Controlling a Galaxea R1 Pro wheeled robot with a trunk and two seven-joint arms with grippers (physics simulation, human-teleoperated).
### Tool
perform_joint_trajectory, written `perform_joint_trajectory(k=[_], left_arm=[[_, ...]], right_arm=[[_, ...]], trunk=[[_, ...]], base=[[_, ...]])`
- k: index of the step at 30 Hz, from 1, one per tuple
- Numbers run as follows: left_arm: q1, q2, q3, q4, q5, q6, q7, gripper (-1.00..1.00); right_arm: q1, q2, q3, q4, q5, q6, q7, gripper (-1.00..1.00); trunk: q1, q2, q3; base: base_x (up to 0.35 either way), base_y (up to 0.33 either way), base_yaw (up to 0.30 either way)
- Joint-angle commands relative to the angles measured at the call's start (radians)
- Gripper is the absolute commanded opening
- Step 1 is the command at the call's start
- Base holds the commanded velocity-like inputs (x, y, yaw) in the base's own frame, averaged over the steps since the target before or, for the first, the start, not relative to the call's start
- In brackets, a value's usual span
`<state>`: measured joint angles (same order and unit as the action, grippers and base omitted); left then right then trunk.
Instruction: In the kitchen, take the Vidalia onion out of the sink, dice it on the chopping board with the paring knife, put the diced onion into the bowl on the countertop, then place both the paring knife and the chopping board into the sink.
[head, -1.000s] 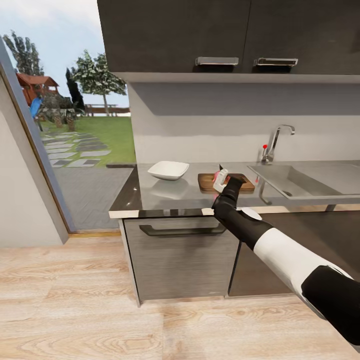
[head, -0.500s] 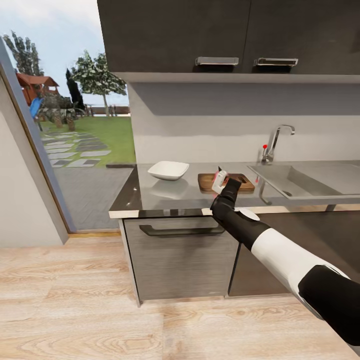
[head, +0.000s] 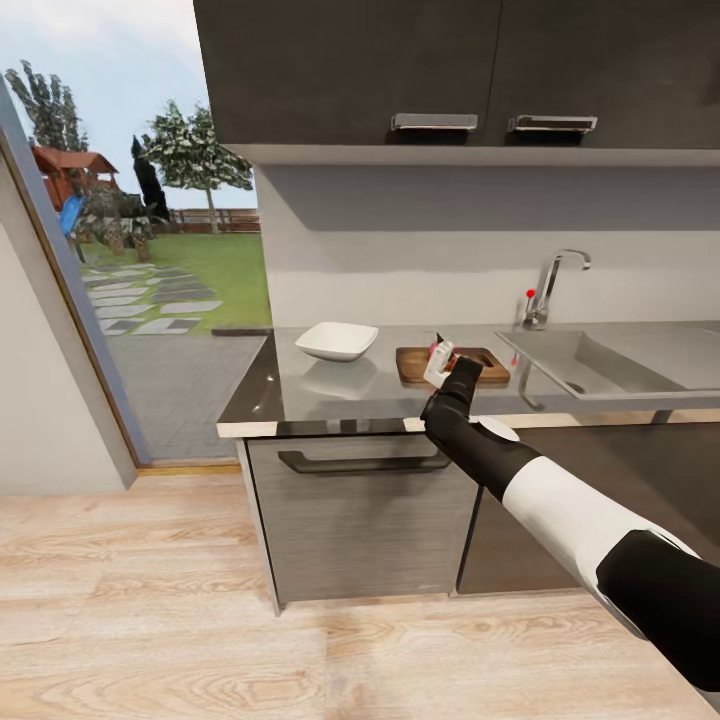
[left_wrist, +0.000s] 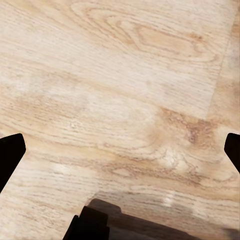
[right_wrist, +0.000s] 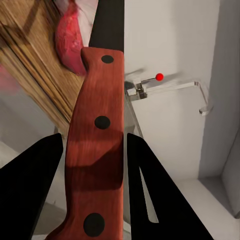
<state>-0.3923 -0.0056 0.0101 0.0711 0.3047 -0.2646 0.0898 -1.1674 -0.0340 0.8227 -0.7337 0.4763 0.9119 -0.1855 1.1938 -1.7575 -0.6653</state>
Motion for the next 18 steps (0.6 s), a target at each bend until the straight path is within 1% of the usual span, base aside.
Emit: perform_joint_trajectory(k=[1,9,14,18], left_arm=[[-0.002,0.000,0.001,0.004,0.002,-0.007,0.001,1.00],[-0.002,-0.001,0.001,0.004,0.002,-0.007,0.001,1.00],[-0.002,-0.001,0.001,0.004,0.002,-0.007,0.001,1.00],[-0.002,-0.001,0.001,0.004,0.002,-0.007,0.001,1.00]], right_arm=[[-0.001,-0.001,0.006,-0.001,-0.010,0.005,-0.005,-1.00],[-0.001,-0.005,0.003,-0.016,-0.006,0.005,-0.007,-1.00],[-0.001,-0.015,-0.017,-0.084,-0.003,0.009,-0.009,-1.00],[-0.001,-0.044,-0.042,-0.169,-0.002,0.018,-0.009,-1.00]], trunk=[[0.000,-0.001,-0.001],[0.000,-0.001,-0.001],[0.000,-0.001,-0.001],[0.000,-0.001,-0.001]], base=[[0.000,0.000,0.000],[0.000,0.000,0.000],[0.000,0.000,0.000],[0.000,0.000,0.000]])
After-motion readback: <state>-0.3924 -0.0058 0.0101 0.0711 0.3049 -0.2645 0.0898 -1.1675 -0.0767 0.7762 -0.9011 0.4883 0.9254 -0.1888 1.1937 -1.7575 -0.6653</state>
